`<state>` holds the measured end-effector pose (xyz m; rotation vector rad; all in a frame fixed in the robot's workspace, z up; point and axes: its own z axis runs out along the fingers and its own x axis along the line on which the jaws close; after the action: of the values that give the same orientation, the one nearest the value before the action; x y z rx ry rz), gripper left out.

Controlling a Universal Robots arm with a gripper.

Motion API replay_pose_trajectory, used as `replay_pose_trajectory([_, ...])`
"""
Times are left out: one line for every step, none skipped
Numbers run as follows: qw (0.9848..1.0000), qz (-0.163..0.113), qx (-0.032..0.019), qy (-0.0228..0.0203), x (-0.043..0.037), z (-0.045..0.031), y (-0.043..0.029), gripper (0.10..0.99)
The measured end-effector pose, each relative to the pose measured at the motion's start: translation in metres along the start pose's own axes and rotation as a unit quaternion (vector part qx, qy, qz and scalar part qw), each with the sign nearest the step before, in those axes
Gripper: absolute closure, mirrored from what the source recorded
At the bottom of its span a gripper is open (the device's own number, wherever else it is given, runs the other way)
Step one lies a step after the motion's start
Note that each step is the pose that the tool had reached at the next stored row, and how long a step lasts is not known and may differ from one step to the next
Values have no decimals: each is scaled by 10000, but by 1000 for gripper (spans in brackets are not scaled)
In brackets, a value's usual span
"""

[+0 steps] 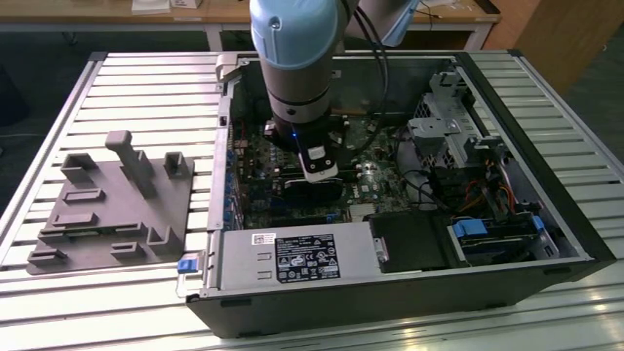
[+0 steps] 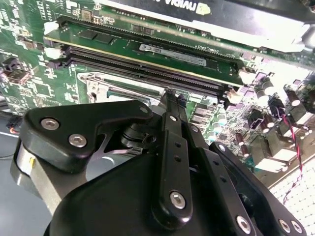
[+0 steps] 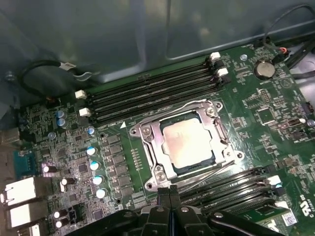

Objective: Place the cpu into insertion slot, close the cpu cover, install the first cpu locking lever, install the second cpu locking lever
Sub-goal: 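Install the second cpu locking lever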

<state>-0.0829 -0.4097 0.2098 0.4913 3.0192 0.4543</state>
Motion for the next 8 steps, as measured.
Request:
replay_pose_trajectory([10000, -20, -2, 7, -1, 7, -6, 980])
replay_pose_trajectory([10000, -37, -5, 13, -2, 16, -11, 980])
replay_pose_trajectory([10000, -46, -5, 16, -2, 24, -16, 980])
replay_pose_trajectory([10000, -51, -6, 18, -3, 31, -21, 980])
replay_pose_trajectory([10000, -53, -10, 20, -4, 39, -25, 980])
replay_pose_trajectory([10000, -53, -16, 23, -4, 47, -28, 980])
replay_pose_trajectory([10000, -52, -26, 25, -4, 55, -31, 980])
replay_pose_trajectory([10000, -51, -40, 30, -4, 63, -33, 980])
